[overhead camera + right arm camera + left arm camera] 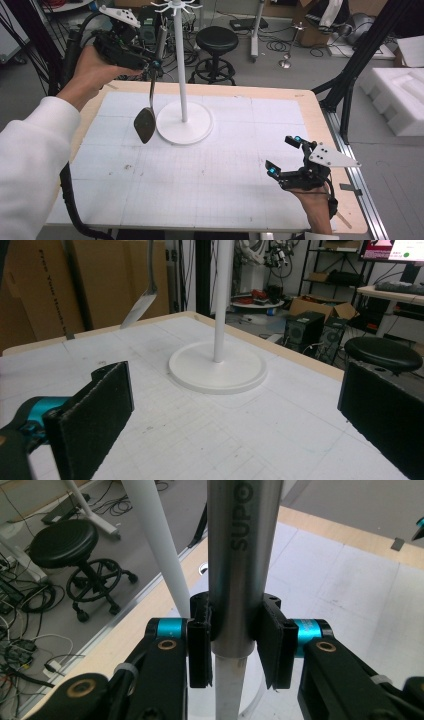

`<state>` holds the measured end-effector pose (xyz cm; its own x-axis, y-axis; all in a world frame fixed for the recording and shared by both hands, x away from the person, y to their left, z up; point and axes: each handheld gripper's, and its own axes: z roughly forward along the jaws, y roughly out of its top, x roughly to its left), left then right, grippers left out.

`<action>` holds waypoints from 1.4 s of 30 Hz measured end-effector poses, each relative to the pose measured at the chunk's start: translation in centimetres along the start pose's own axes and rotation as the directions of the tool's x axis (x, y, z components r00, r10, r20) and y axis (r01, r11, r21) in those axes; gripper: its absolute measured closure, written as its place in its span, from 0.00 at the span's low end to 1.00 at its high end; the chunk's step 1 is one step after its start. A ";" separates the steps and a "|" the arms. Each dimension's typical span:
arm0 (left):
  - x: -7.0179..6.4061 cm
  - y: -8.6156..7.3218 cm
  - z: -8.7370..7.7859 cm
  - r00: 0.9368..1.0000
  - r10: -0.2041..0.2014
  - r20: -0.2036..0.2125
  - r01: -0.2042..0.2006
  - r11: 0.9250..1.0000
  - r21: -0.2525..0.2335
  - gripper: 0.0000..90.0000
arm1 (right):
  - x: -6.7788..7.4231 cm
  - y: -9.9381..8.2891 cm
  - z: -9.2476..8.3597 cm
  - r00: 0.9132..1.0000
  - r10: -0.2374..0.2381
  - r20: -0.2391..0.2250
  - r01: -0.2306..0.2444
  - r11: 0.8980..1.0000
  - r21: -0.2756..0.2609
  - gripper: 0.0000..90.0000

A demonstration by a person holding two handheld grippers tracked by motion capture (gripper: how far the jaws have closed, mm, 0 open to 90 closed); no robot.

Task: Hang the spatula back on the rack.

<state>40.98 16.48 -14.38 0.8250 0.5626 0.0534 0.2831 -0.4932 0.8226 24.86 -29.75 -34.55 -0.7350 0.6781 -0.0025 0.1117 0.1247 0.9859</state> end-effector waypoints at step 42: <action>1.5 1.1 2.2 0.987 0.033 -0.159 -0.036 0.999 -0.010 0.63 | -0.4 -0.2 -0.2 1.000 0.001 -0.001 -0.001 1.000 0.003 0.00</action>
<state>43.58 15.33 -14.65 0.7460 0.6439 0.1699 0.2485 -0.5059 0.8260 24.94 -30.19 -34.72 -0.7352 0.6778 -0.0009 0.1148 0.1259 0.9854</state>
